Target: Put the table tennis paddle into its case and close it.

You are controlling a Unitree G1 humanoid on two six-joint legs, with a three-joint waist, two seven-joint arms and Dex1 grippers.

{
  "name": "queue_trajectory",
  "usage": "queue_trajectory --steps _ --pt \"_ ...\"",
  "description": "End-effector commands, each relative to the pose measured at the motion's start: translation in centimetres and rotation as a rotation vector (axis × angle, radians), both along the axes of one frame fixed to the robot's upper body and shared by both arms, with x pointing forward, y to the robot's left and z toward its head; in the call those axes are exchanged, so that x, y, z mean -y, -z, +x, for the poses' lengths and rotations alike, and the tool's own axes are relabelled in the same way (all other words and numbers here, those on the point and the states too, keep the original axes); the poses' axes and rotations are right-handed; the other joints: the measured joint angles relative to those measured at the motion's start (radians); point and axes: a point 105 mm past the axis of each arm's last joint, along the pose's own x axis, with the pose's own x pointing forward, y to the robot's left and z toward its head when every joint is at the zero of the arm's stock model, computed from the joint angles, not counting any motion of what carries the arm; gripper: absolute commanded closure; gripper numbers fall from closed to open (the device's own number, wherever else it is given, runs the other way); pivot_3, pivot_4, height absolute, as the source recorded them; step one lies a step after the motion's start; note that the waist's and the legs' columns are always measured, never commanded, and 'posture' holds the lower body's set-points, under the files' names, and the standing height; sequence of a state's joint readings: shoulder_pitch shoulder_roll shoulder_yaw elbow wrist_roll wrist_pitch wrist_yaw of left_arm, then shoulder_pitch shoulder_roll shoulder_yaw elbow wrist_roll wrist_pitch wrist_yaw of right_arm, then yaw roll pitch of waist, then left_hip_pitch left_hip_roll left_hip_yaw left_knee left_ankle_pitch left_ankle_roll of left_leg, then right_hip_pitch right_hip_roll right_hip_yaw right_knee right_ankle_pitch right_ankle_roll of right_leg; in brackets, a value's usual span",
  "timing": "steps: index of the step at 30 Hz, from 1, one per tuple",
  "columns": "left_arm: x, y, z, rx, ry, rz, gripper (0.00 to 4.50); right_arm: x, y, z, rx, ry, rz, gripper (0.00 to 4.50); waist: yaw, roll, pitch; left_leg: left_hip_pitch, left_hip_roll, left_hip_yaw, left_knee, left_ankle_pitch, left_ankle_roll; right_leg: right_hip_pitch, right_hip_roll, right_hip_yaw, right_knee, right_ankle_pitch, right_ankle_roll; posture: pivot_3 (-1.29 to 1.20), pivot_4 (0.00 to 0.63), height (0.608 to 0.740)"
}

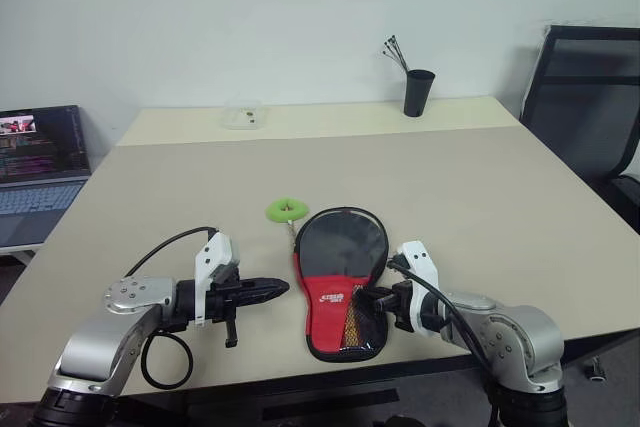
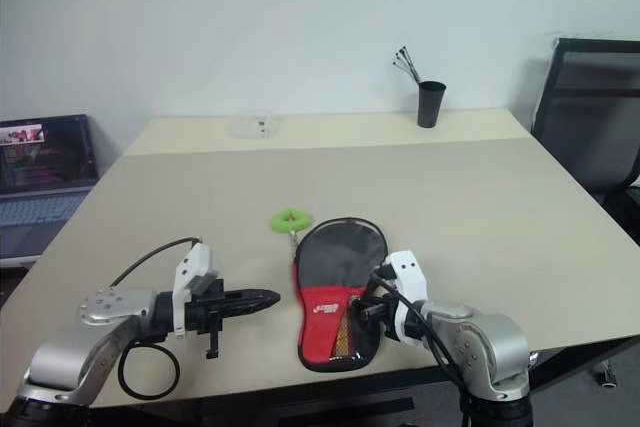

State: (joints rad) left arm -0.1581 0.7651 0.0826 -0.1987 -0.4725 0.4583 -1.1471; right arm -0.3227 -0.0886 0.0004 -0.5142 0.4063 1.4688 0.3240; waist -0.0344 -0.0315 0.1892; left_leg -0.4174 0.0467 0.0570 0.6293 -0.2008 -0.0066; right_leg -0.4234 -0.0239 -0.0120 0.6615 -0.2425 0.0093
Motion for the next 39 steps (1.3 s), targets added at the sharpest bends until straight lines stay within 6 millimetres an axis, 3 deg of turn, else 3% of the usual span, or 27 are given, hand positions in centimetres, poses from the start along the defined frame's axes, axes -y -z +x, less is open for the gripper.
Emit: queue_trajectory --steps 1,15,18,21,29,33,36,39 --pt "0.3 -0.6 -0.1 0.041 0.022 0.004 4.50 -0.2 -0.5 -0.6 0.013 -0.019 0.020 4.48 0.001 0.000 0.000 0.000 0.000 0.000 0.000 0.000 0.000 0.000 0.000 0.000 0.000 0.000 0.000 0.00 0.150 0.740" --pt "1.1 -0.3 0.3 0.057 0.036 -0.012 4.50 0.3 -0.3 -0.8 0.010 0.017 0.013 4.48 0.003 -0.001 0.000 0.000 0.000 0.000 0.000 0.000 -0.001 0.000 0.000 0.000 -0.001 0.000 0.000 0.00 0.150 0.740" --pt "1.2 -0.3 0.3 0.063 0.031 -0.020 4.50 1.1 -1.0 -0.6 0.036 0.078 0.013 3.72 0.003 -0.001 -0.001 0.000 0.000 0.000 0.000 0.000 -0.001 0.000 0.000 0.000 -0.001 0.000 0.000 0.00 0.150 0.740" --pt "1.0 -0.4 0.8 0.081 -0.010 -0.036 4.50 1.8 -3.1 -0.4 0.123 0.138 0.023 2.64 0.003 -0.001 -0.001 0.000 0.000 0.000 0.000 0.000 -0.001 0.000 0.000 0.000 -0.001 0.000 0.000 0.00 0.150 0.740" --pt "0.2 -1.2 3.8 0.117 -0.185 -0.090 4.50 0.9 -8.3 0.0 0.324 -0.068 0.024 0.01 0.003 -0.002 -0.001 0.000 0.000 -0.001 0.000 0.000 -0.001 0.000 0.002 -0.001 0.000 0.000 0.000 0.00 0.150 0.740" --pt "-0.7 -1.9 5.5 0.182 -0.273 -0.066 4.50 -1.6 -8.0 0.9 0.381 -0.209 -0.023 0.01 0.002 -0.002 -0.001 0.000 0.000 0.000 0.000 0.000 -0.001 0.000 0.003 -0.001 -0.001 0.000 0.000 0.00 0.150 0.740" --pt "-1.0 -2.2 6.2 0.199 -0.305 -0.056 4.50 -2.7 -7.4 2.2 0.407 -0.210 -0.040 0.01 0.001 -0.002 -0.001 0.000 0.000 0.000 -0.001 0.000 0.000 0.000 0.004 0.000 -0.001 0.000 0.000 0.00 0.150 0.740" --pt "-1.5 -2.3 6.9 0.203 -0.346 -0.033 3.91 -3.6 -6.1 3.5 0.440 -0.199 -0.101 0.00 0.002 -0.002 -0.001 -0.001 0.000 0.000 -0.001 0.000 0.000 0.000 0.004 0.000 -0.001 0.000 0.000 0.00 0.150 0.740"
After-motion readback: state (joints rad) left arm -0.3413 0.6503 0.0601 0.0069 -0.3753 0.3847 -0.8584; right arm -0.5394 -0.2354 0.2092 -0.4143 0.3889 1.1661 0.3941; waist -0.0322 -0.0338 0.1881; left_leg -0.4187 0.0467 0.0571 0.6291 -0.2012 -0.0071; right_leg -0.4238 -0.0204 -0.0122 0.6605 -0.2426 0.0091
